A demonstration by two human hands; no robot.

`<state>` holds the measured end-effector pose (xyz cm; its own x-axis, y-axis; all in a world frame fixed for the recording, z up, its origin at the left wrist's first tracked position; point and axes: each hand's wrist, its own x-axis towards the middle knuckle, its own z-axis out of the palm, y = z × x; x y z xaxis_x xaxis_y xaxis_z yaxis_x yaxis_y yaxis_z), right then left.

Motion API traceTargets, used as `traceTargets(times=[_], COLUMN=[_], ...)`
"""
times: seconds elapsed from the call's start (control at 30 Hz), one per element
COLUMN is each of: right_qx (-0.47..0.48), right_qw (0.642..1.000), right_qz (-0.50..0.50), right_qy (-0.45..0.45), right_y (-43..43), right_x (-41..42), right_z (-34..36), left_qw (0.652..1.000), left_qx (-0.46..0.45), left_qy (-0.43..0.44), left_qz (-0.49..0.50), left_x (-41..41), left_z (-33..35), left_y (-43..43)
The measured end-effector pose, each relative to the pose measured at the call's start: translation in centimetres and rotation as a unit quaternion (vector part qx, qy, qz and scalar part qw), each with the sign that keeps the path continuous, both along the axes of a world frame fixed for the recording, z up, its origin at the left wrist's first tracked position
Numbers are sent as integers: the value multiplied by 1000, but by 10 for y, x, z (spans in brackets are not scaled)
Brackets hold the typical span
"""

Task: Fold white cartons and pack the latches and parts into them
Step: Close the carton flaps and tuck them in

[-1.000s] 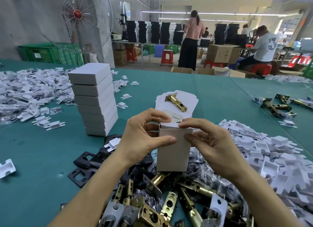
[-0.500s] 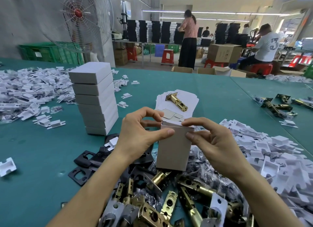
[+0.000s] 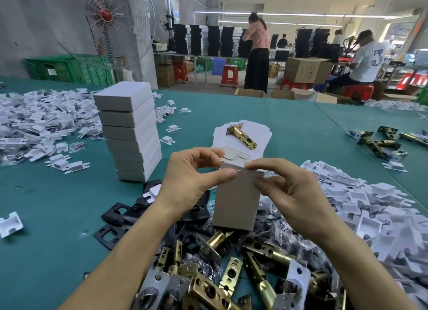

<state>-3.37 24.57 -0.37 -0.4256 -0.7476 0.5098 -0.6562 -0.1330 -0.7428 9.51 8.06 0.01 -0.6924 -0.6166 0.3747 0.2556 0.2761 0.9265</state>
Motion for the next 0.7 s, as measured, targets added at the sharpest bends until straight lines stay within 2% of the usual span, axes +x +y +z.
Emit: traceTargets(times=[0.13, 0.23, 0.4, 0.7], right_qx=[37, 42, 43, 36], right_qw=[997, 997, 996, 994], right_qz=[-14, -14, -10, -16], right_qy=[74, 67, 73, 104], right_y=[-1, -1, 0, -3], right_x=[-1, -1, -1, 5], right_z=[1, 1, 1, 3], left_qw=[1000, 1000, 998, 998], left_qx=[-5, -1, -55, -59], left_qy=[3, 2, -3, 3], left_qz=[-2, 3, -32, -18], left_x=[-1, 0, 1, 1], left_z=[0, -1, 0, -1], left_y=[0, 2, 5, 3])
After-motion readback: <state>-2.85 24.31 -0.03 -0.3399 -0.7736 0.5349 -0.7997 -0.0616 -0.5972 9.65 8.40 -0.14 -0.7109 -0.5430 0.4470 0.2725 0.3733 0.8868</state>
